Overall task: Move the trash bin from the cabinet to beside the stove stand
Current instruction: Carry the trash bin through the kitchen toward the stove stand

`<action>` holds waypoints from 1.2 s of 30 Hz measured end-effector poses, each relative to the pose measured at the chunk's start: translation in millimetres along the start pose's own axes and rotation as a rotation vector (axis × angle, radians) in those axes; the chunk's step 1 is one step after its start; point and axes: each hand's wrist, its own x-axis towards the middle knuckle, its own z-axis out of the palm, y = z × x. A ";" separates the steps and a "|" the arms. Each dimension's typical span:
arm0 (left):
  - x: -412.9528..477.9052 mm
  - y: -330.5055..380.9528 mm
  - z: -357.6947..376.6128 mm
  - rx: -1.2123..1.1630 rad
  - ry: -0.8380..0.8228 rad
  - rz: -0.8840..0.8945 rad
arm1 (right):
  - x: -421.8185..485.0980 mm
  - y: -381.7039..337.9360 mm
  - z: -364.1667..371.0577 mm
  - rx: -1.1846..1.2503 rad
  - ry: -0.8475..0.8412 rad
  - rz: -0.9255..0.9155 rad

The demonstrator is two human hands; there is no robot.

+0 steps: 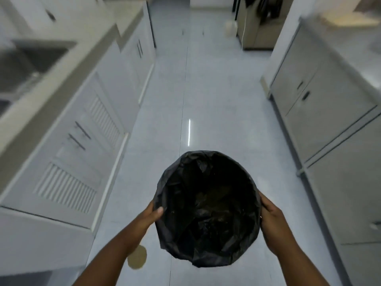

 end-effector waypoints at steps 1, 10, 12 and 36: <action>-9.4 25.0 9.3 -0.016 0.035 0.036 | -11.9 -24.8 -1.2 0.035 0.020 -0.008; -57.3 193.5 79.5 -0.290 0.229 0.220 | -49.3 -185.6 -33.8 0.191 0.069 -0.126; -59.2 214.4 82.0 -0.325 0.236 0.269 | -47.3 -206.9 -35.7 0.218 0.049 -0.167; 142.3 355.0 -69.1 -0.500 0.147 0.354 | 146.5 -335.9 91.9 0.584 0.115 -0.161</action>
